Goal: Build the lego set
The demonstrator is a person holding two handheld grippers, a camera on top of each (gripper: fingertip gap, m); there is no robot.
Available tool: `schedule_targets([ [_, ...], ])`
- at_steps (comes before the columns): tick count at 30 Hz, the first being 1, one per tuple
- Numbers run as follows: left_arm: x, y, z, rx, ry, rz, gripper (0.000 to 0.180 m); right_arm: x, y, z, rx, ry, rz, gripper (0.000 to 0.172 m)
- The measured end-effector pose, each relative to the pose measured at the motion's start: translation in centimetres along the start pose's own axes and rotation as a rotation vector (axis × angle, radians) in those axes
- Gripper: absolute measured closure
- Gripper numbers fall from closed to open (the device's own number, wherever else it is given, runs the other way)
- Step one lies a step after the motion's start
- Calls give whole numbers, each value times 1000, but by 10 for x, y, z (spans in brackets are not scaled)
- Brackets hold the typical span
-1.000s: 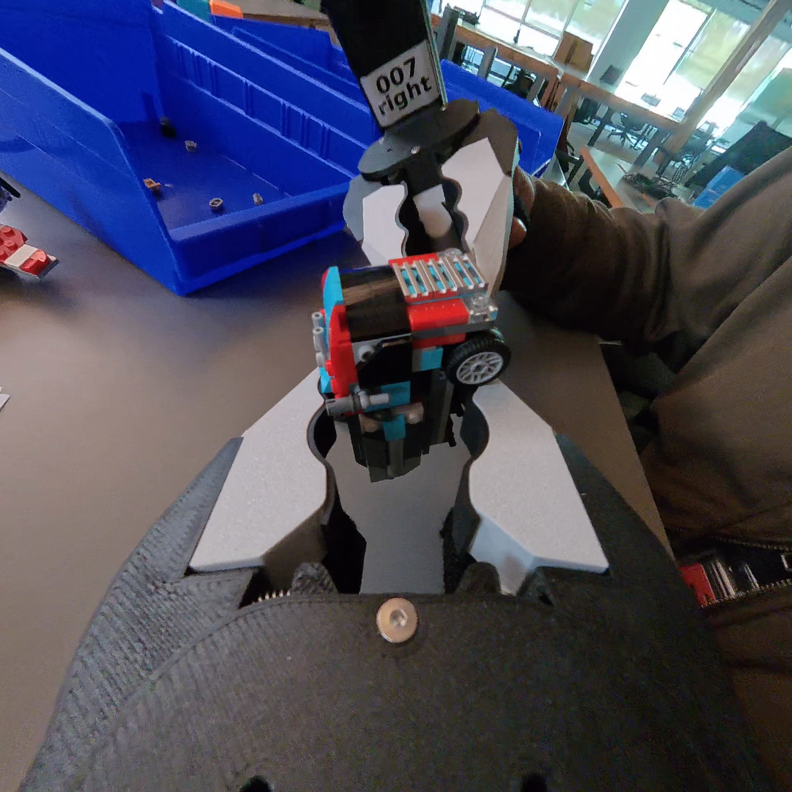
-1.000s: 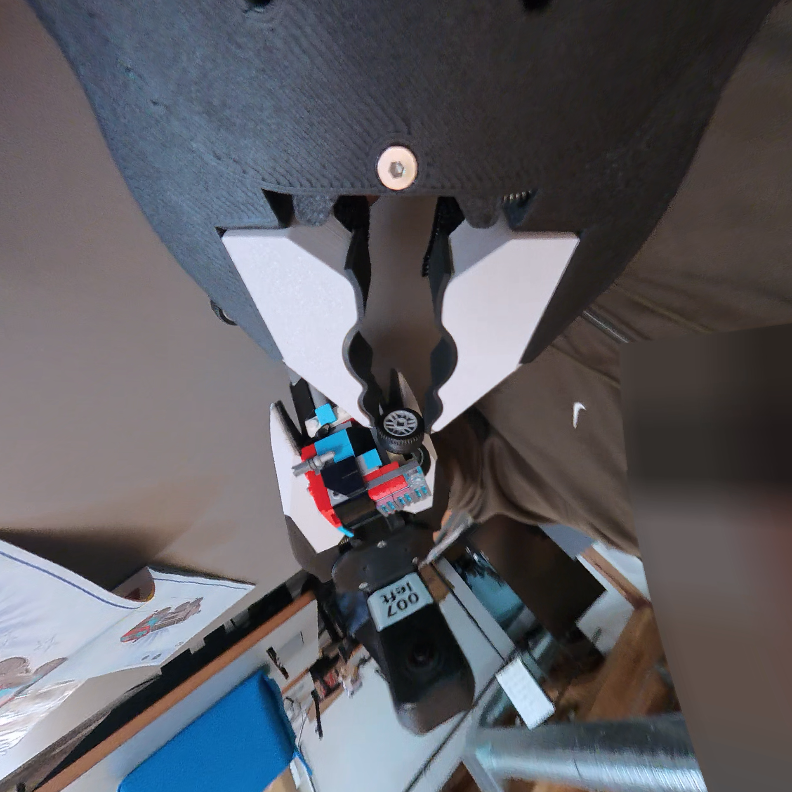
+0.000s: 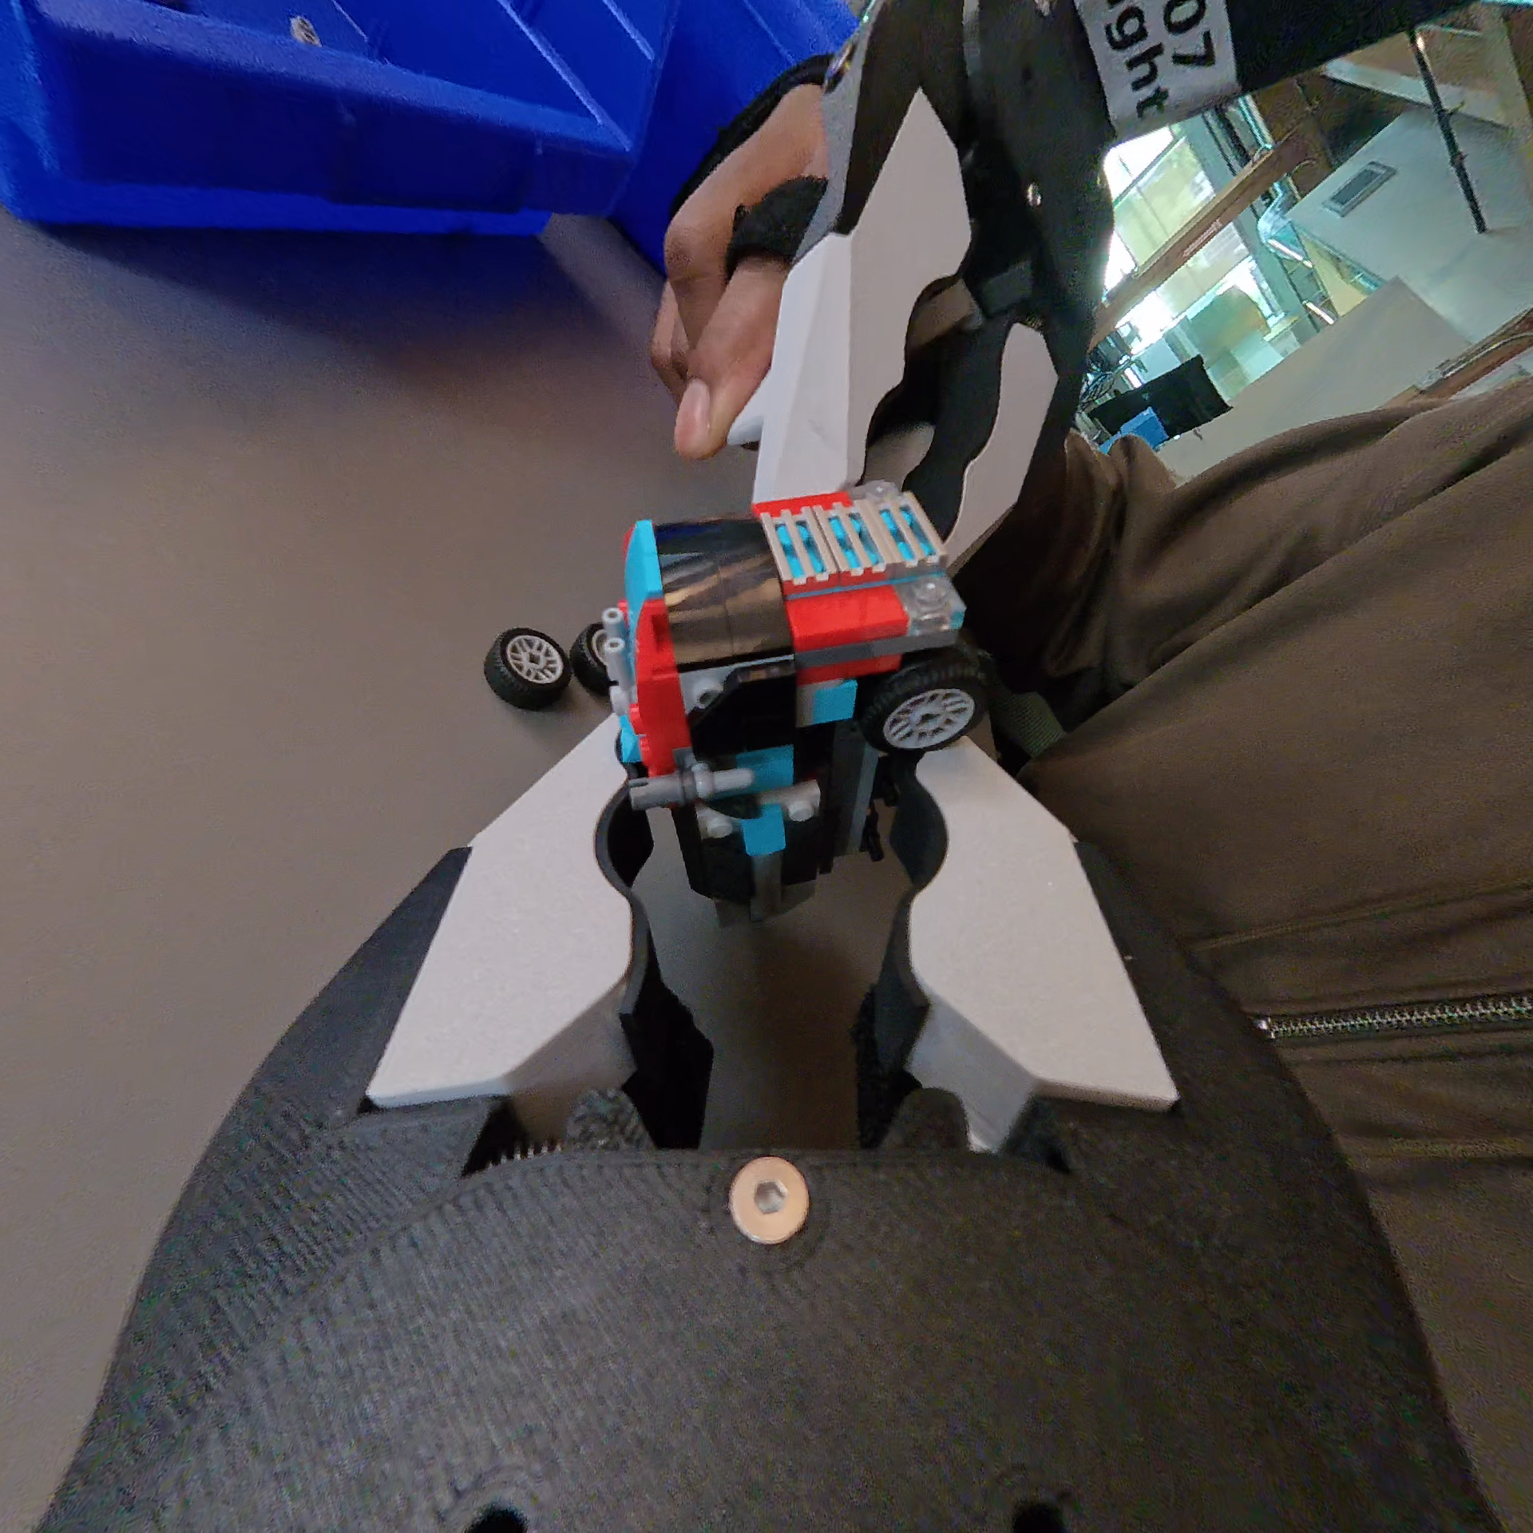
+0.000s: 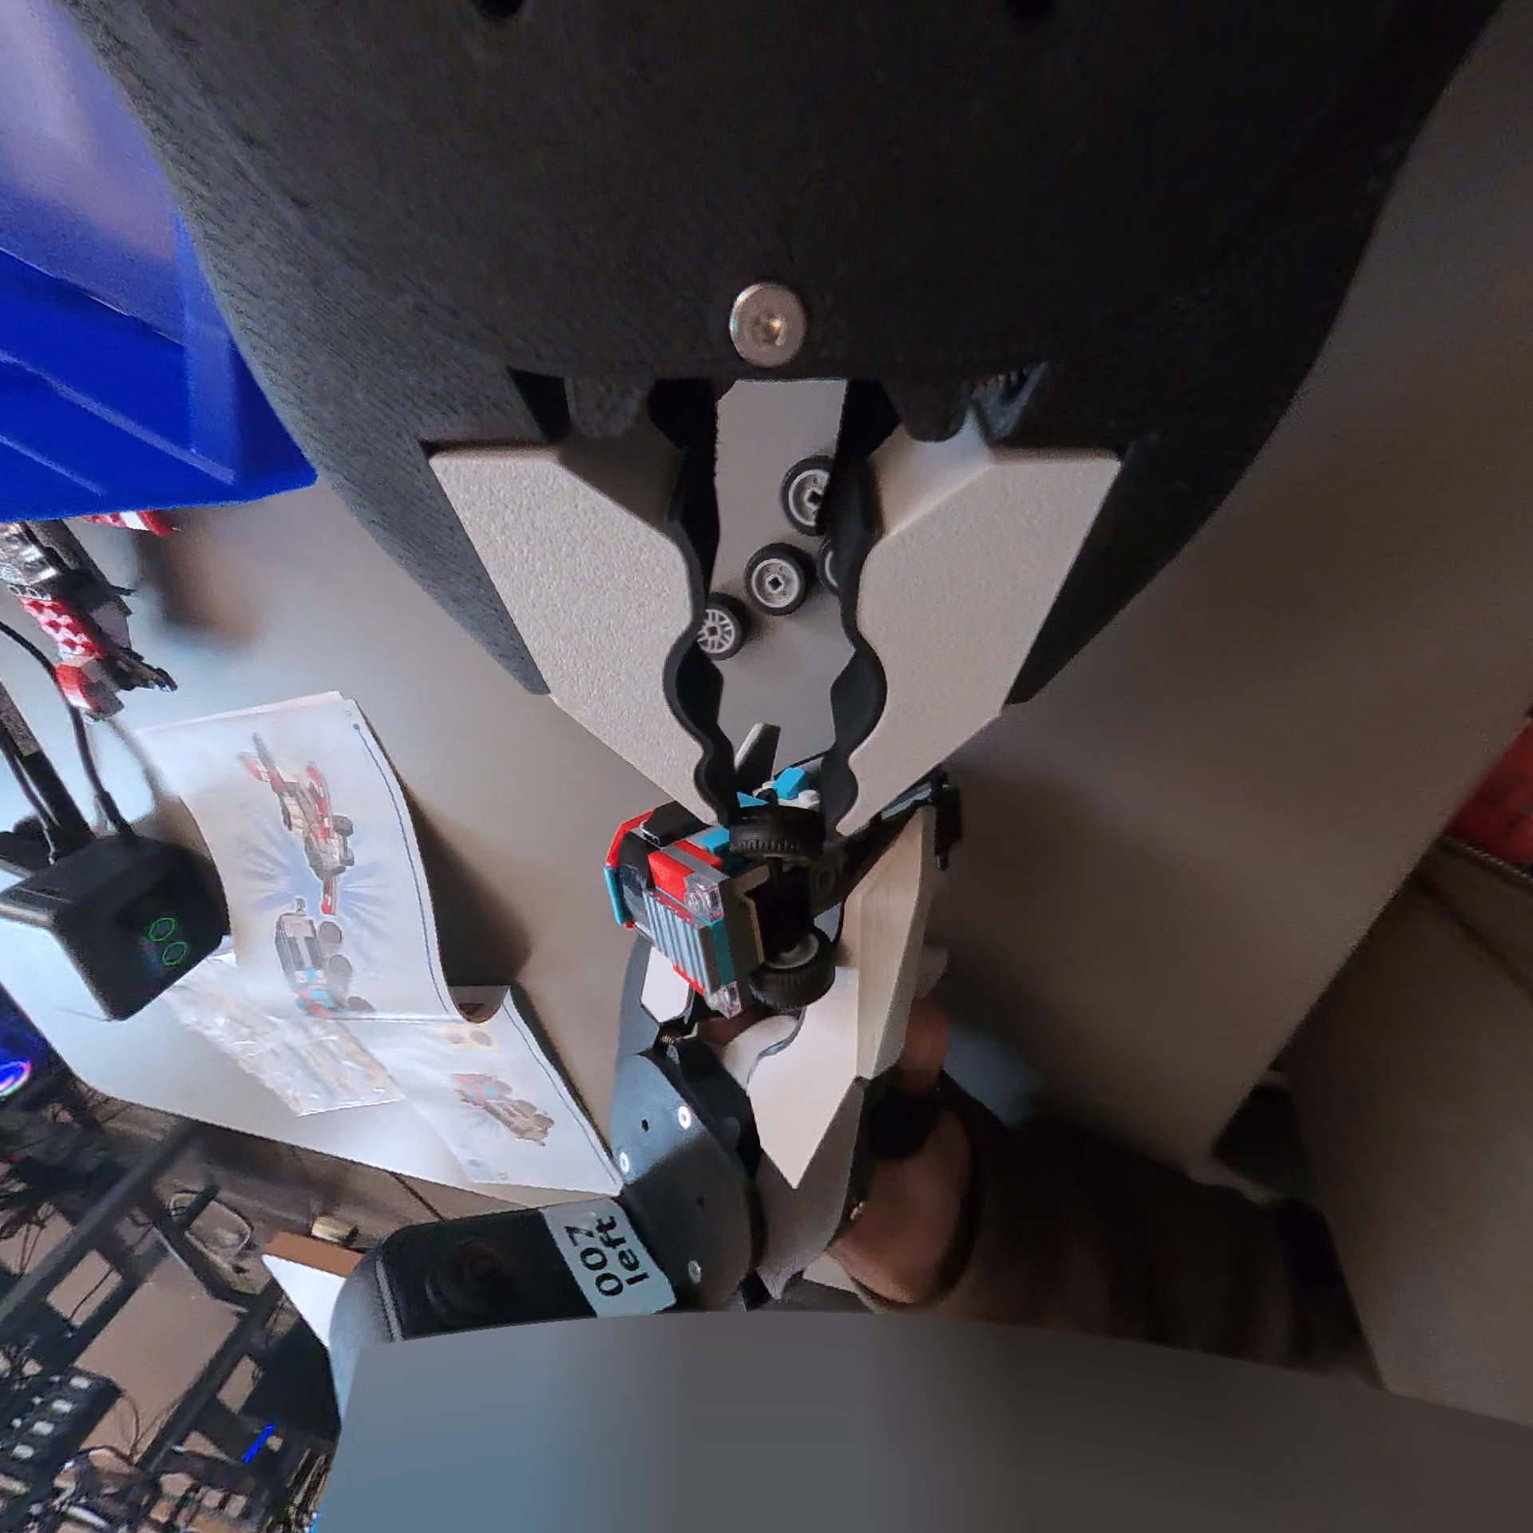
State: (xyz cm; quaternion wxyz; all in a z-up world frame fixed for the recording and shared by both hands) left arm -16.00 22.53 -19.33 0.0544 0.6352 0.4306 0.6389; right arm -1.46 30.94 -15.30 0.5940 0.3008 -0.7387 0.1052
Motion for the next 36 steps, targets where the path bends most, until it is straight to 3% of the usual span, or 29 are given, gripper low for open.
schedule_targets([
  [12, -1, -2, -1, 41, -29, 36, 123, -3, -2, -2, -18, 2, -21, 150],
  [24, 2, 6, -2, 90, -67, 157, 122, -9, 5, -2, 96, 86, 231, 151],
  [36, -1, 13, 1, 128, -168, 275, 122, -15, 3, 3, 230, 42, 423, 152],
])
Point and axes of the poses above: each gripper's, where its closed fingertips meet, z out along the fingers, x out of its top, y = z × x across the jaws, the point moved 10 cm from there along -z, back along the fingers, and after that the axes turned 10 degrees about y, right-handed, at the moved point
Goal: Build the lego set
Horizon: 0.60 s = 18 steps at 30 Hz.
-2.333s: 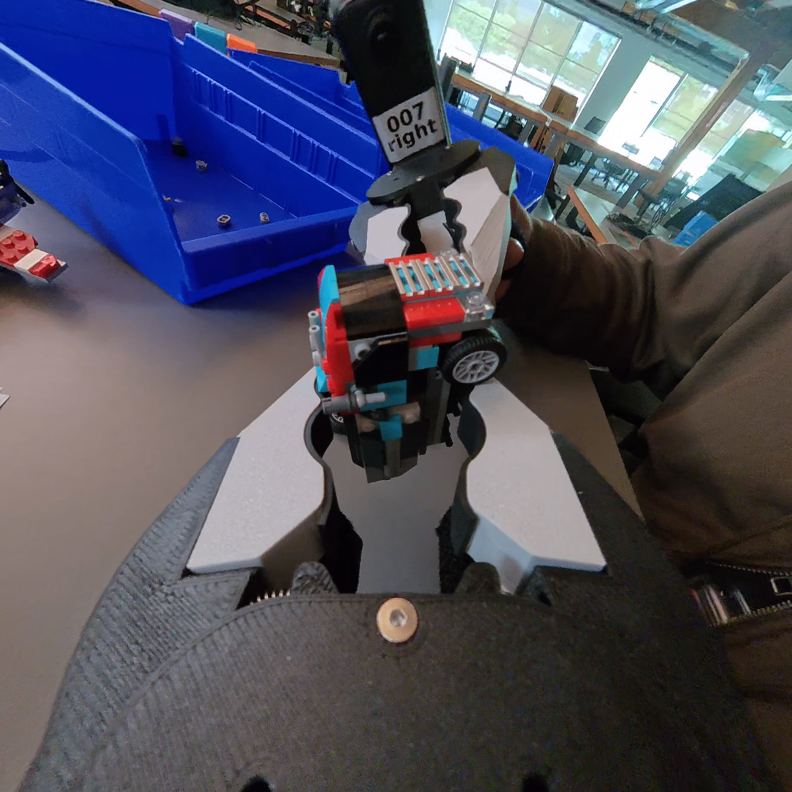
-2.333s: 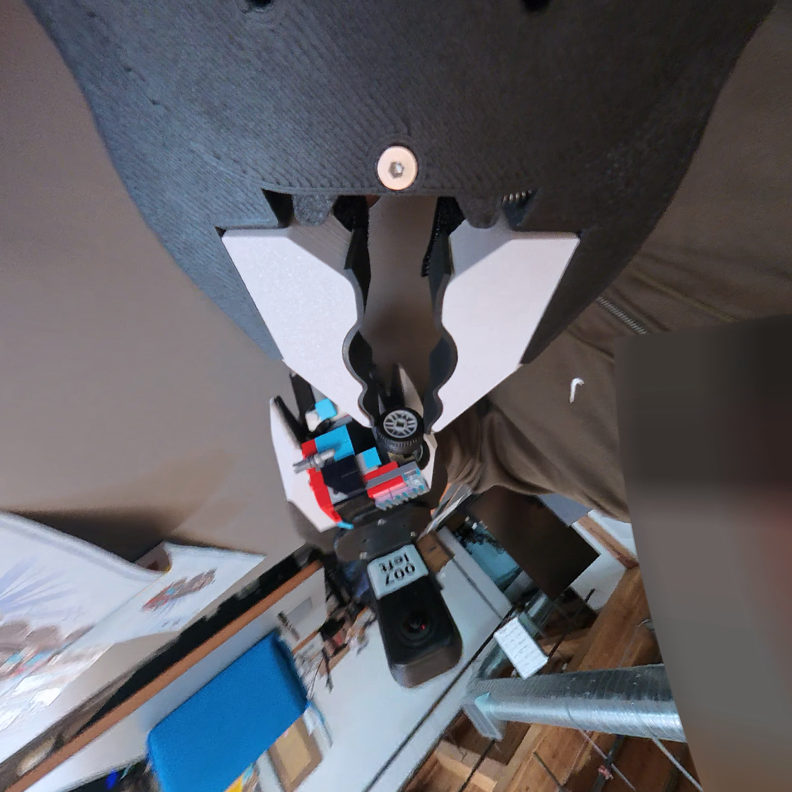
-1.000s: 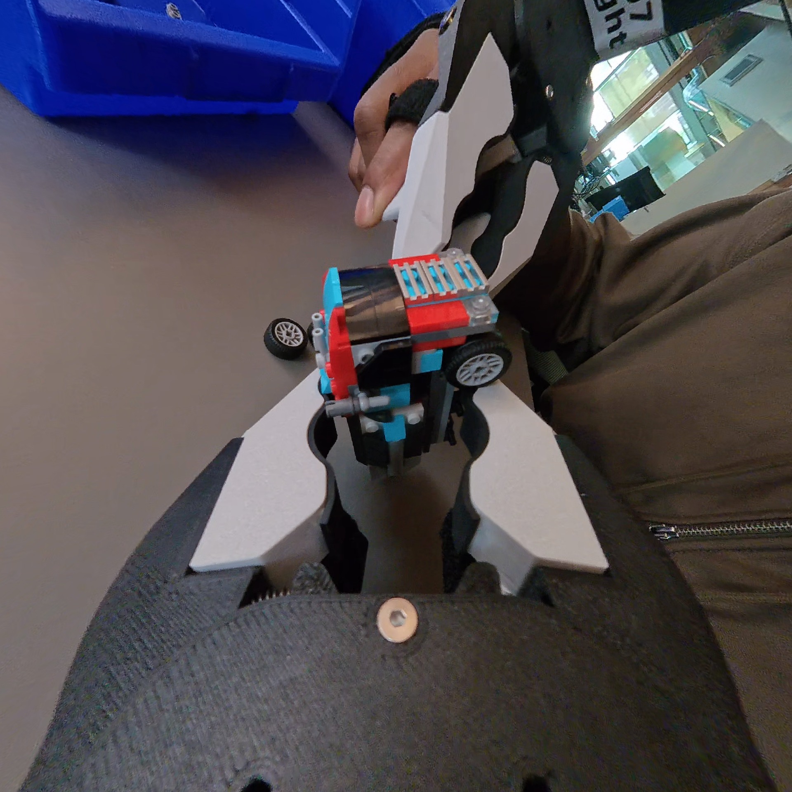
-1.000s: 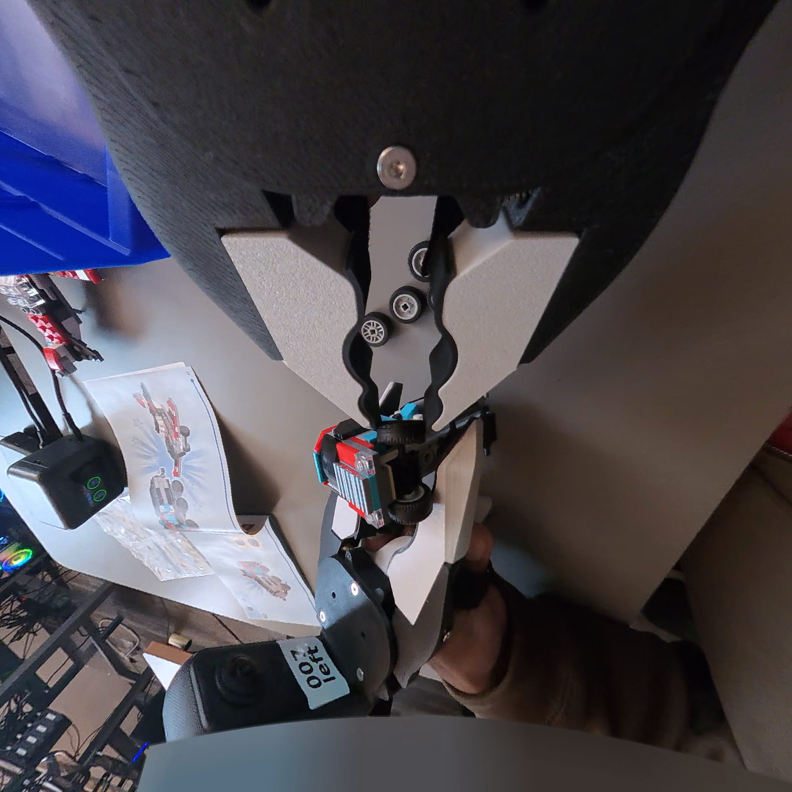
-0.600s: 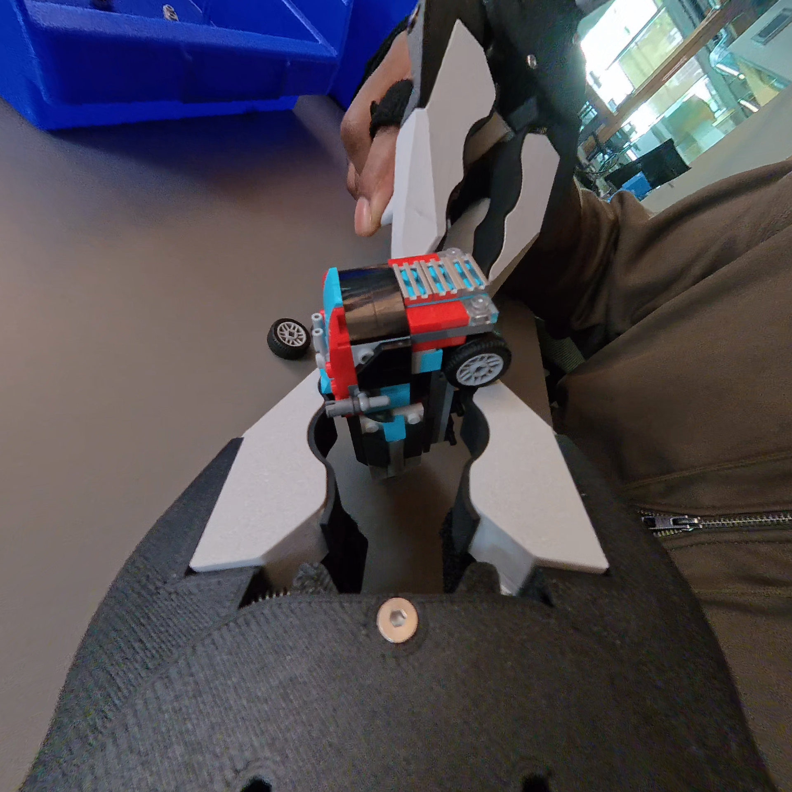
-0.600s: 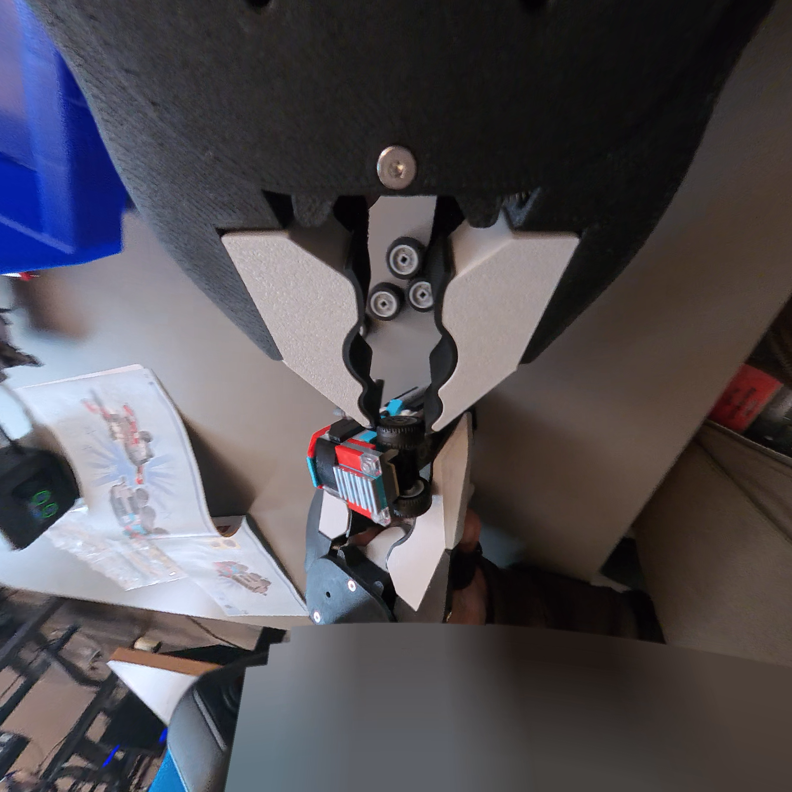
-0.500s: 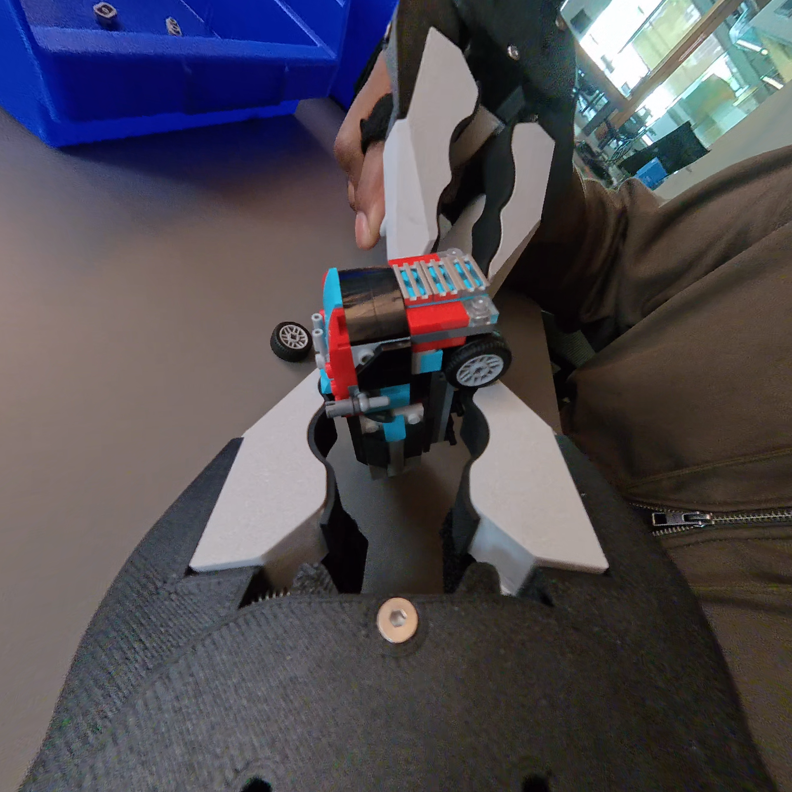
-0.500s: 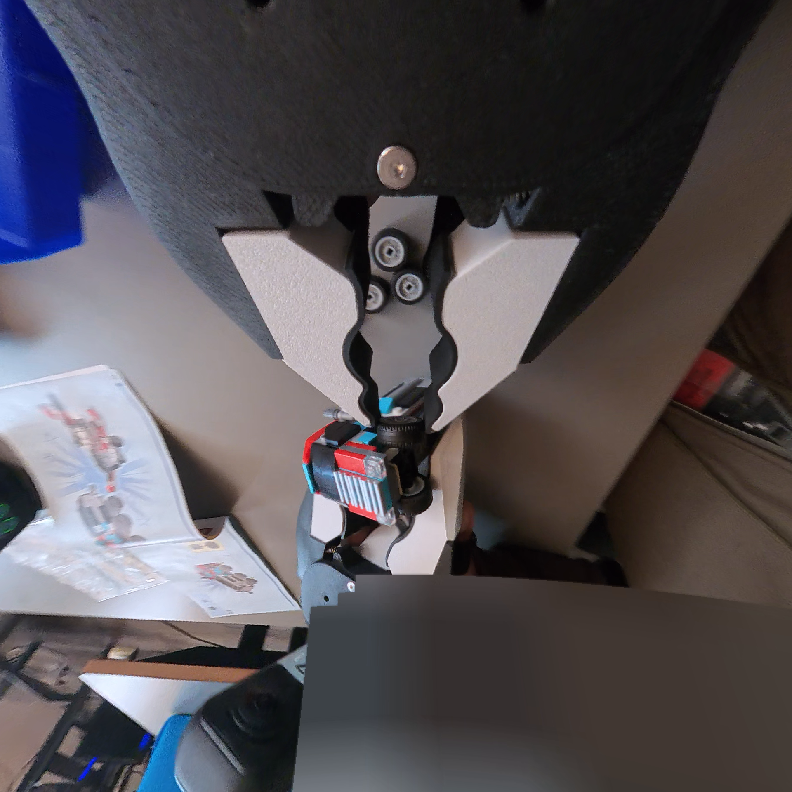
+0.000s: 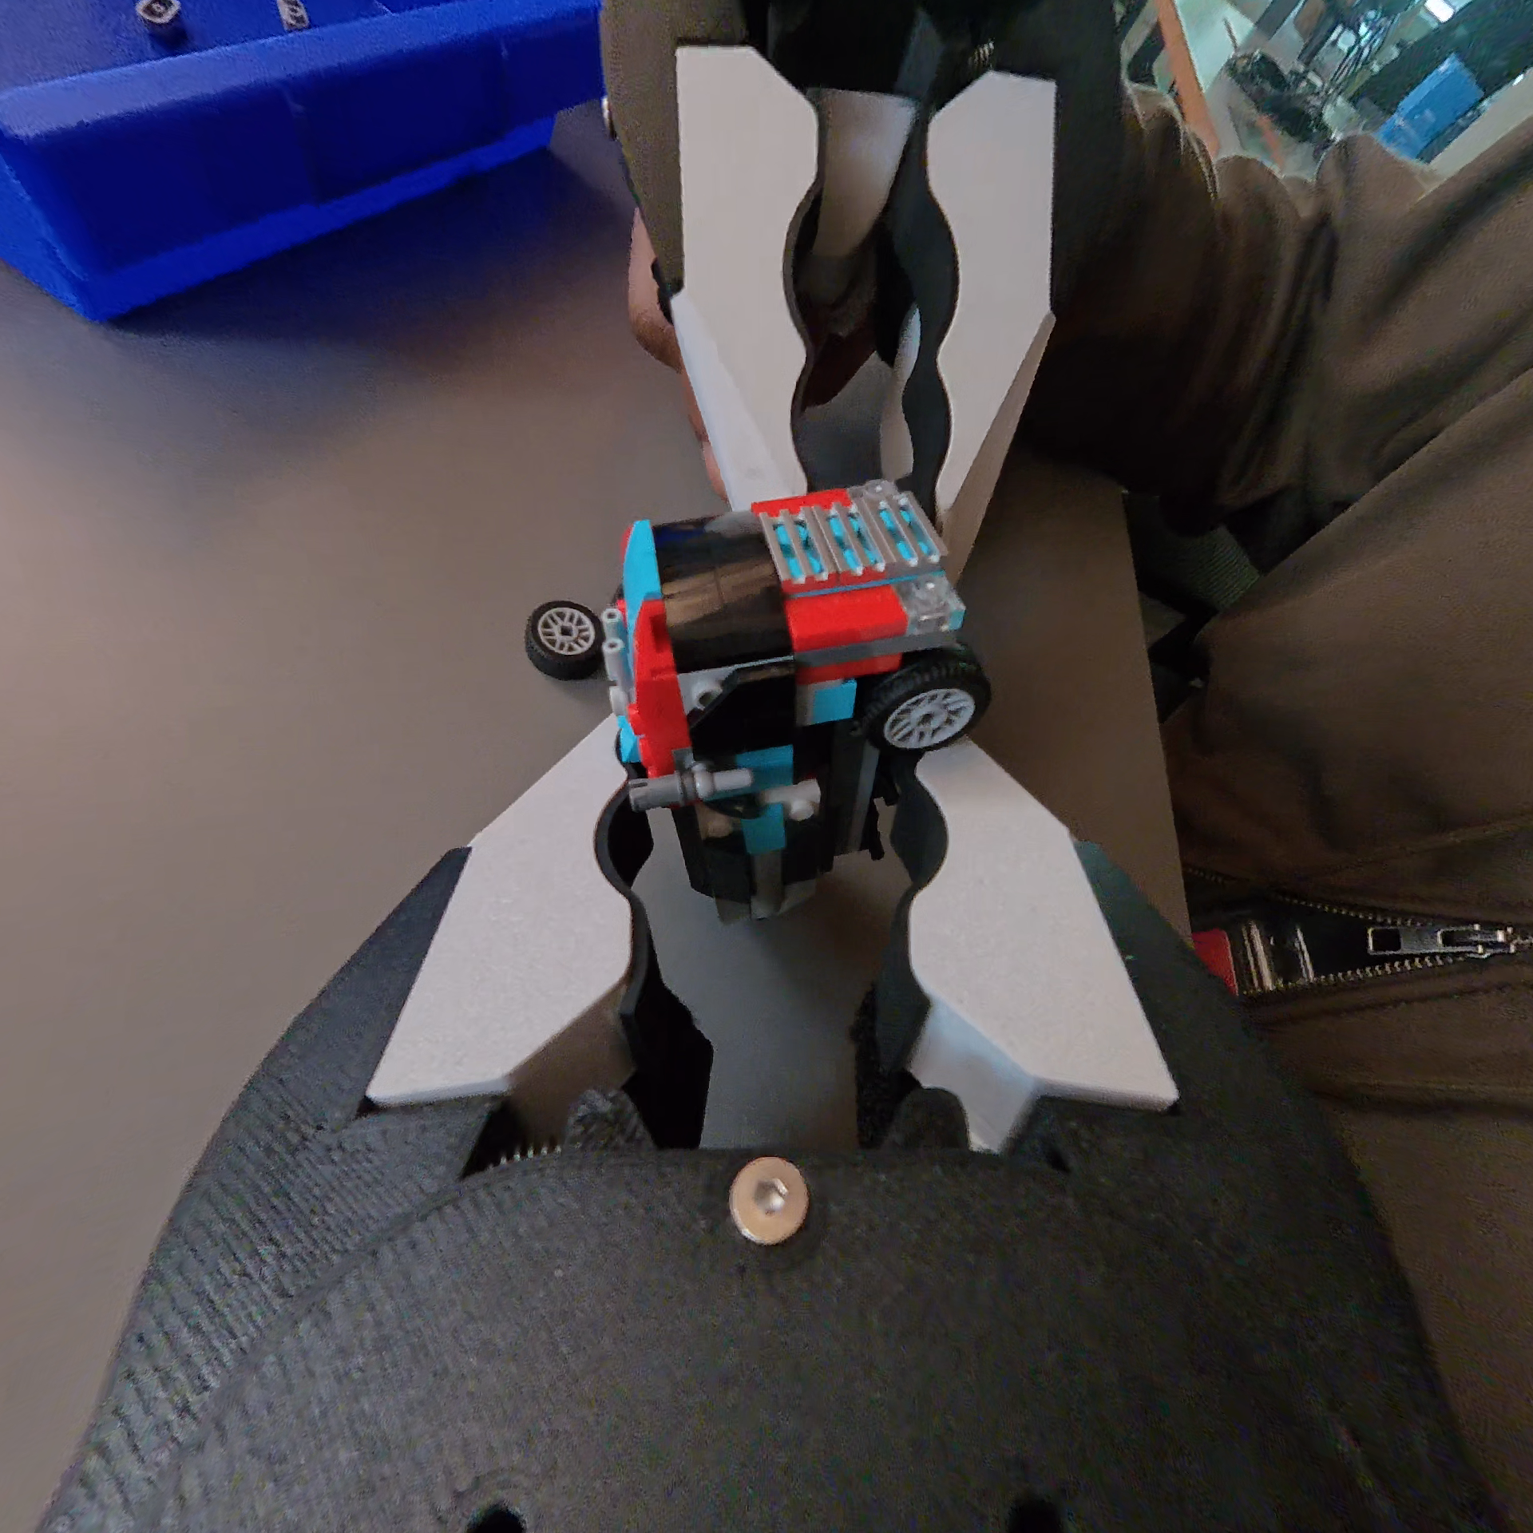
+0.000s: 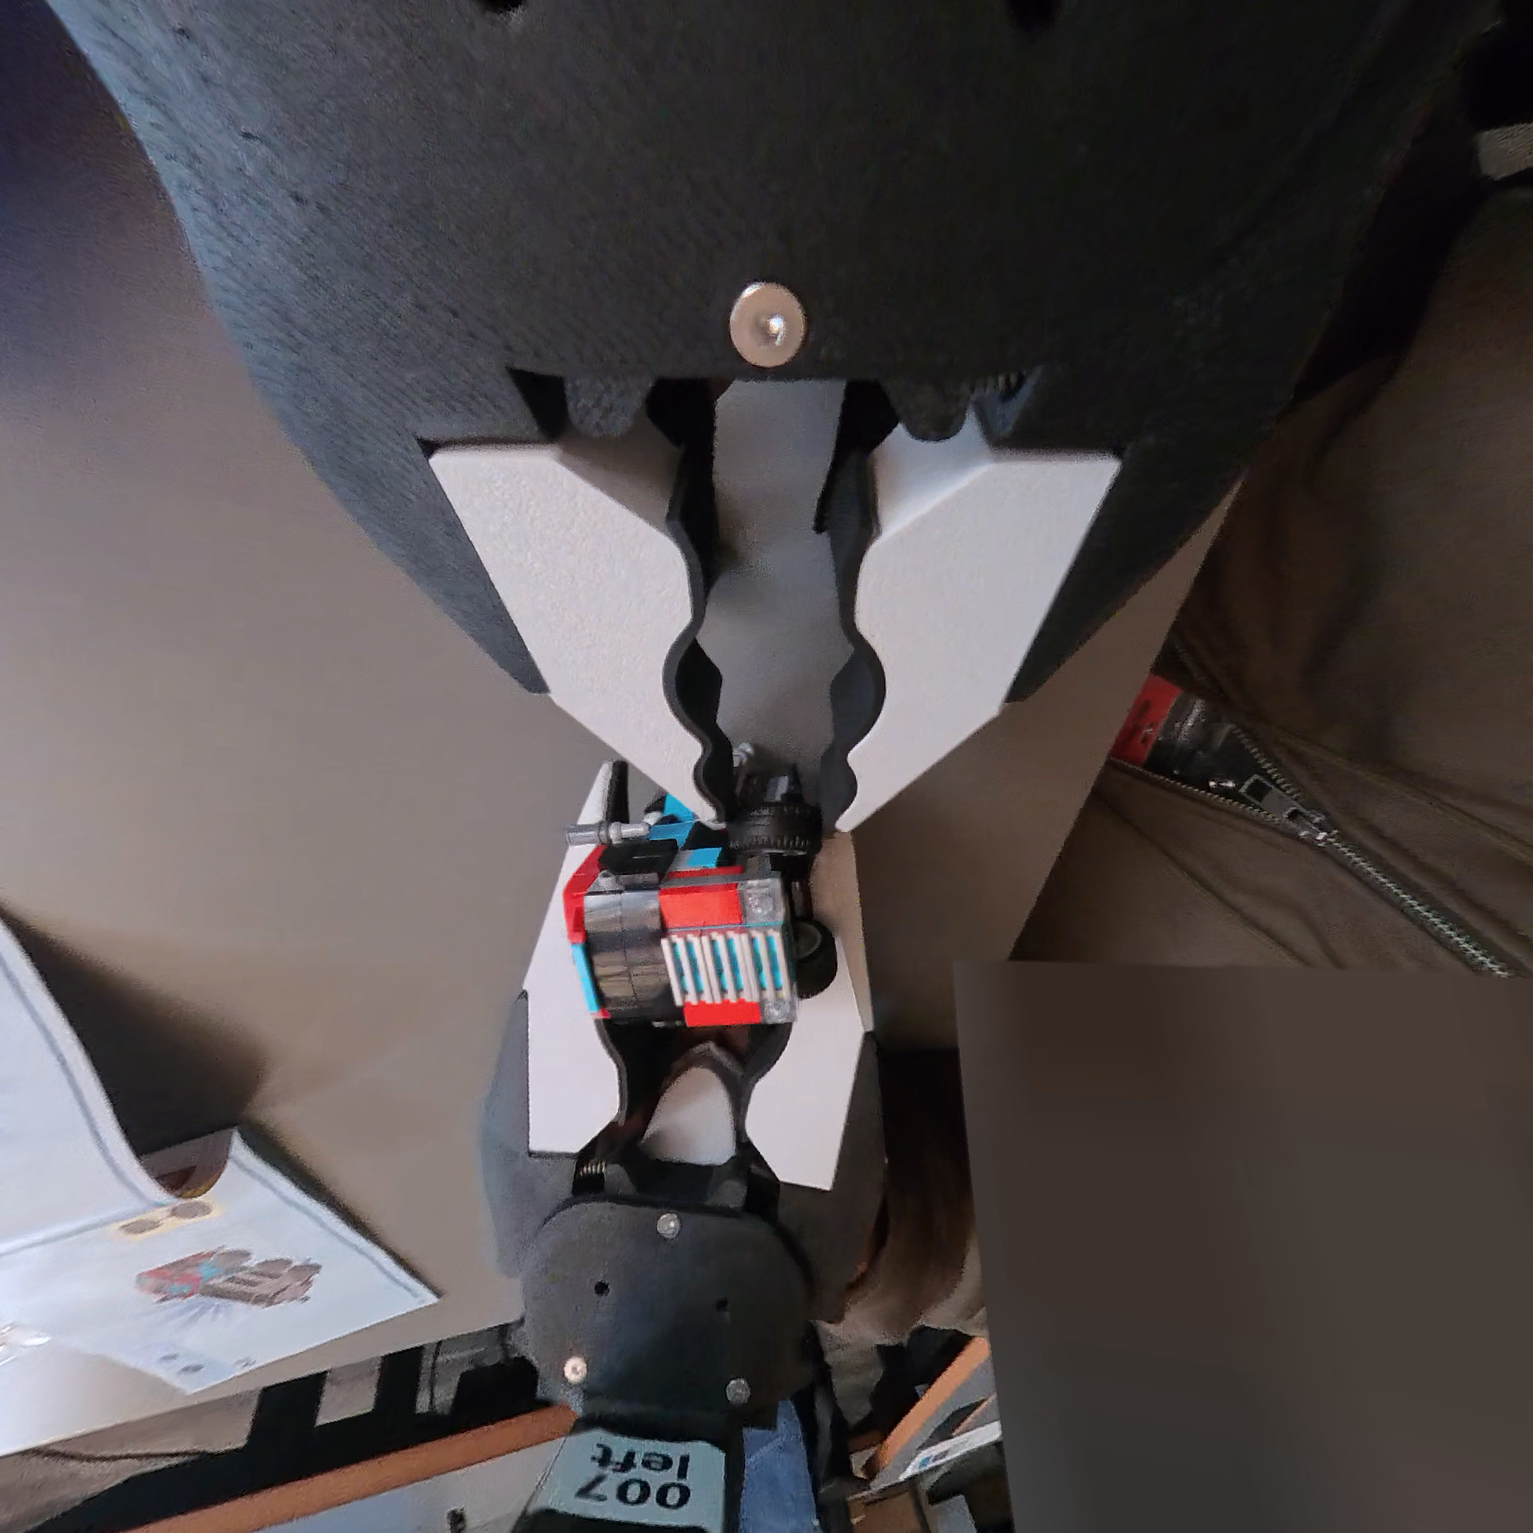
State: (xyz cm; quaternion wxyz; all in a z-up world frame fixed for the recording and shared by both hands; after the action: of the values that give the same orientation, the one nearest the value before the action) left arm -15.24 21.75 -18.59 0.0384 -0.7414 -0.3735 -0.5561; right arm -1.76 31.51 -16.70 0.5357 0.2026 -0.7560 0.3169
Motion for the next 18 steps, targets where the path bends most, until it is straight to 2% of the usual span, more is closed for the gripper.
schedule_targets([
  [5, 1, 4, -1, 16, -23, 45, 122, 0, -1, 1, 16, -18, 23, 151],
  [13, 0, -4, -1, -32, 33, -32, 122, 3, -3, -1, -36, 18, -6, 151],
  [18, 0, -5, -1, -48, 59, -50, 122, 4, -1, -3, -19, 84, 56, 151],
])
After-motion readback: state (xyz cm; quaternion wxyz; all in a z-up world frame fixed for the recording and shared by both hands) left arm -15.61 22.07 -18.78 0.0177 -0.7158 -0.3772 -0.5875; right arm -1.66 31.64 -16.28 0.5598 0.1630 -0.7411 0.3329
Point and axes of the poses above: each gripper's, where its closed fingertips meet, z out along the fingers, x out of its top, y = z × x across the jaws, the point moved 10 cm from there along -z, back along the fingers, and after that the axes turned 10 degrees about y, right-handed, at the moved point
